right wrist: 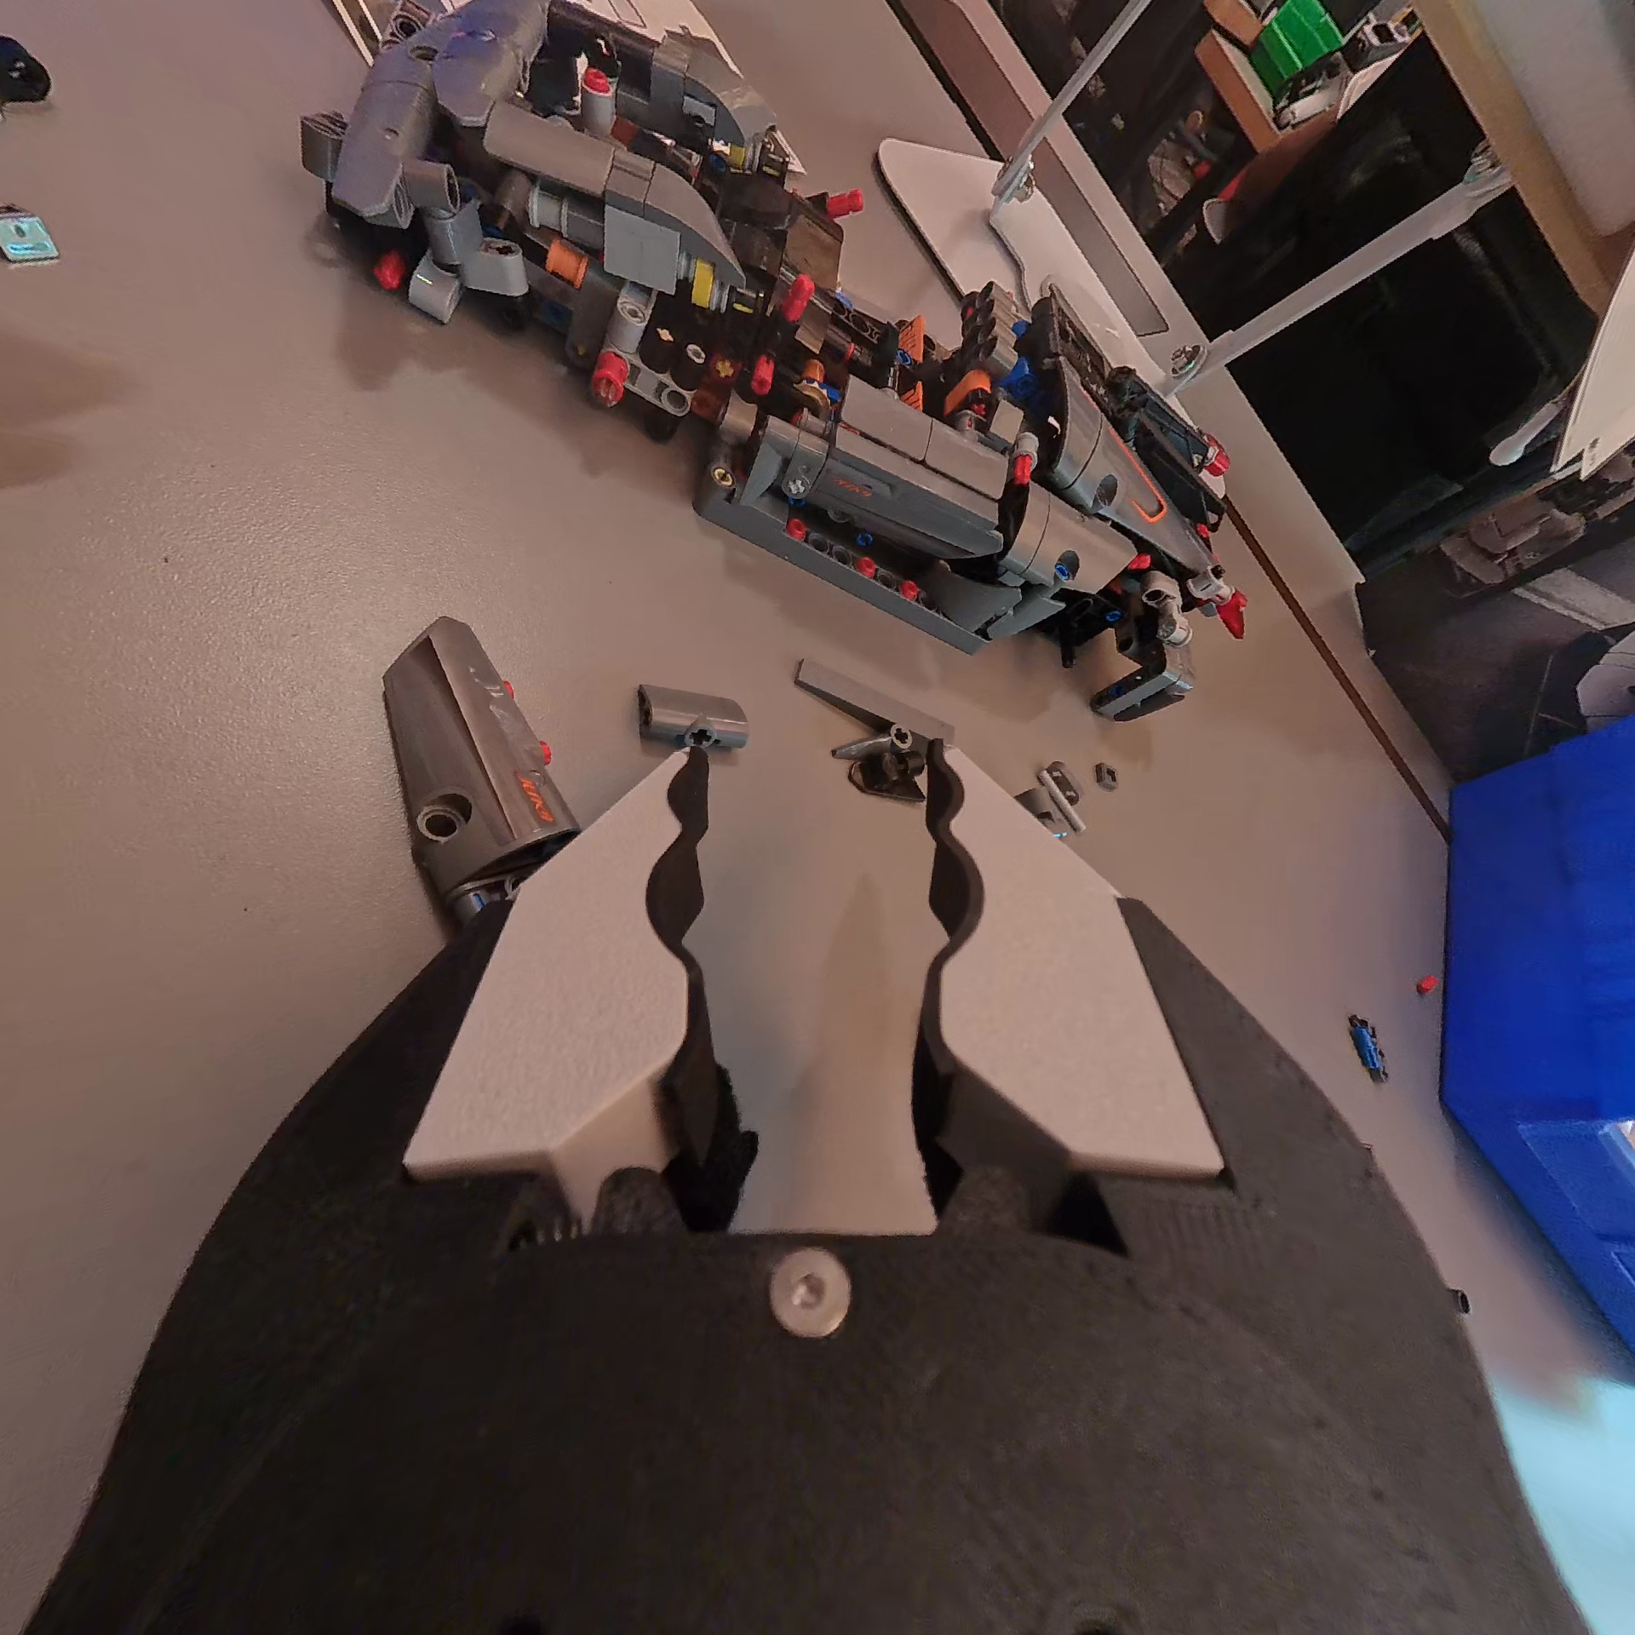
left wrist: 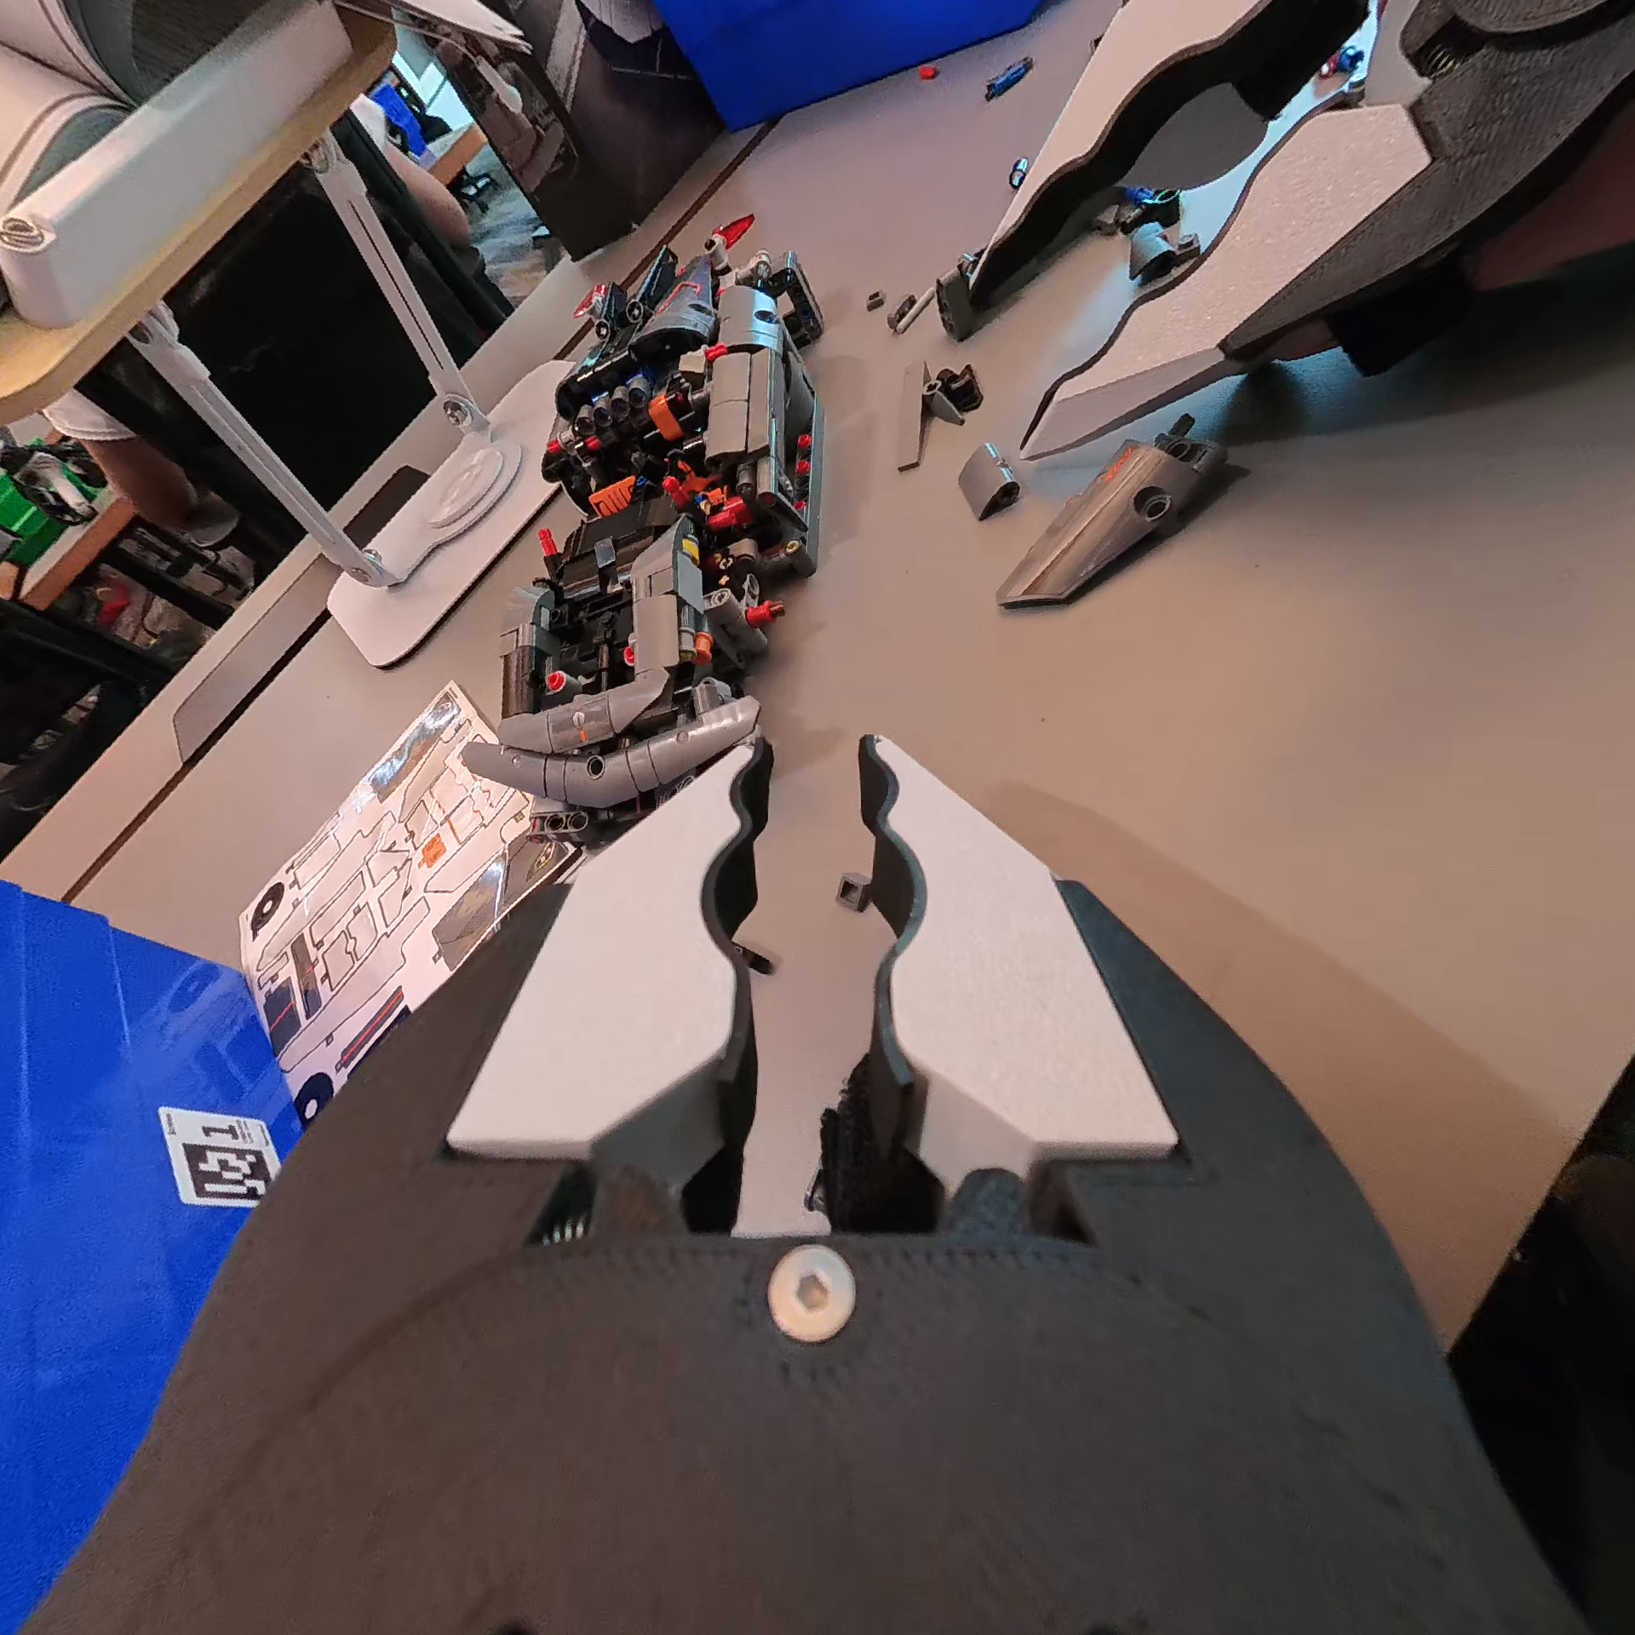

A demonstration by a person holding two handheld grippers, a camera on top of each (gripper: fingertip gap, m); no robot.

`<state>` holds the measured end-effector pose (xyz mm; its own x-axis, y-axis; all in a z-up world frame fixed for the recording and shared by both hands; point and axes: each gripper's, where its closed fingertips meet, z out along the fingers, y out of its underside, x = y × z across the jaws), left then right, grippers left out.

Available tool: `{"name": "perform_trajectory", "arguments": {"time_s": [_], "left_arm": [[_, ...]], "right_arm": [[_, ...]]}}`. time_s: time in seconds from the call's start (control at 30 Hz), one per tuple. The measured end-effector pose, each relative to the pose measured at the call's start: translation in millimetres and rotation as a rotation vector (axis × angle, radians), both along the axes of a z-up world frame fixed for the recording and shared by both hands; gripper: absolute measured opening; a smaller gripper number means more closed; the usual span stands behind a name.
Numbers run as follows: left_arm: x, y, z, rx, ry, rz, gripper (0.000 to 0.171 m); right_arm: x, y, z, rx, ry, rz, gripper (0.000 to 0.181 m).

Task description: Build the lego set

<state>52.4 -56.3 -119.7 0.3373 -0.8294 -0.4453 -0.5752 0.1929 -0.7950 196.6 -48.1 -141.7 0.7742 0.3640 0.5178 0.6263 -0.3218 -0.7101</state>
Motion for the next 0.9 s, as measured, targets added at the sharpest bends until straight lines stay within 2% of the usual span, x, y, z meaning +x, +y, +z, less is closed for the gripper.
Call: {"name": "perform_trajectory", "arguments": {"time_s": [0.9], "left_arm": [[0.1,5.0,-5.3,-0.015,0.029,0.028,0.021]], "right_arm": [[-0.3,-1.1,14.9,0.068,0.05,0.009,0.05]]}}
